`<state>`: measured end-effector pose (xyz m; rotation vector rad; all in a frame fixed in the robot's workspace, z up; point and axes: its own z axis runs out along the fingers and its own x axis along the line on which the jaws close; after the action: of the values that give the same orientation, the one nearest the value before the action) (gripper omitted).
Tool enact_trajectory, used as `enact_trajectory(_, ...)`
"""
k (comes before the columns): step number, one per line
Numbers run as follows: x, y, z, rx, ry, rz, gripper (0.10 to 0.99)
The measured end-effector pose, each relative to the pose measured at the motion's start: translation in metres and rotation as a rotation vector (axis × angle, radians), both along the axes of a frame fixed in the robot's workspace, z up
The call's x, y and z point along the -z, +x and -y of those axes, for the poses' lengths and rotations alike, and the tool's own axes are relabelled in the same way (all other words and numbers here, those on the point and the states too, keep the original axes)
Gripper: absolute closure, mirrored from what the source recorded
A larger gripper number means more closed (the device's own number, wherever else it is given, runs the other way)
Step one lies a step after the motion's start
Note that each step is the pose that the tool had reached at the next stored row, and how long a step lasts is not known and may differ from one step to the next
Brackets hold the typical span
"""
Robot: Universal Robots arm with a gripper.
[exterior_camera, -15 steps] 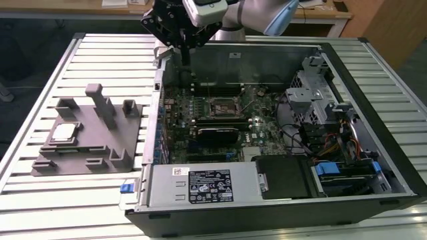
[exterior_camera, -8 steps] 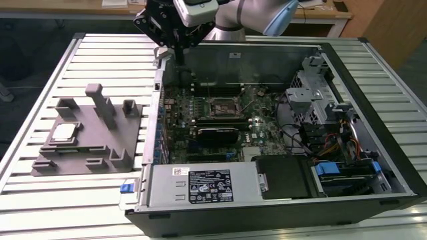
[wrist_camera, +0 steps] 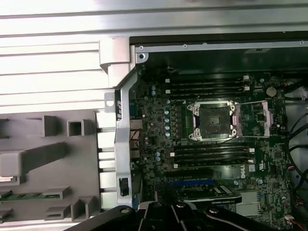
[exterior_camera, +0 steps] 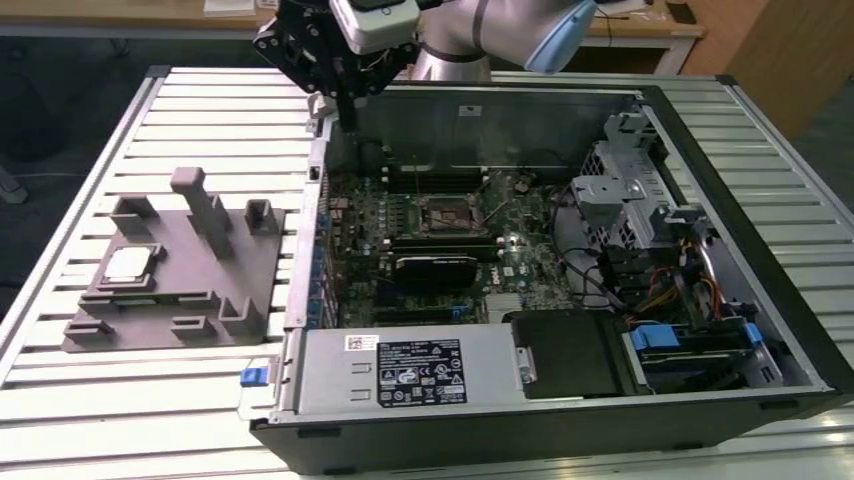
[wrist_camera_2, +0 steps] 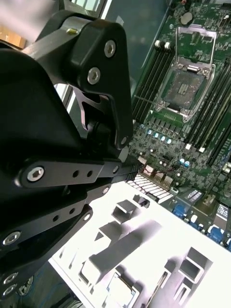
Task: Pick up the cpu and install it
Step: 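Reach for the cpu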
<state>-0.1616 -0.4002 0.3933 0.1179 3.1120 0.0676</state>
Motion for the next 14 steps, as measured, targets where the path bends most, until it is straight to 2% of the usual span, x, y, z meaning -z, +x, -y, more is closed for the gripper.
enact_trajectory(14, 0.0, -0.0167, 0.0016, 0.0, 0.0, 0.0001, 0.98)
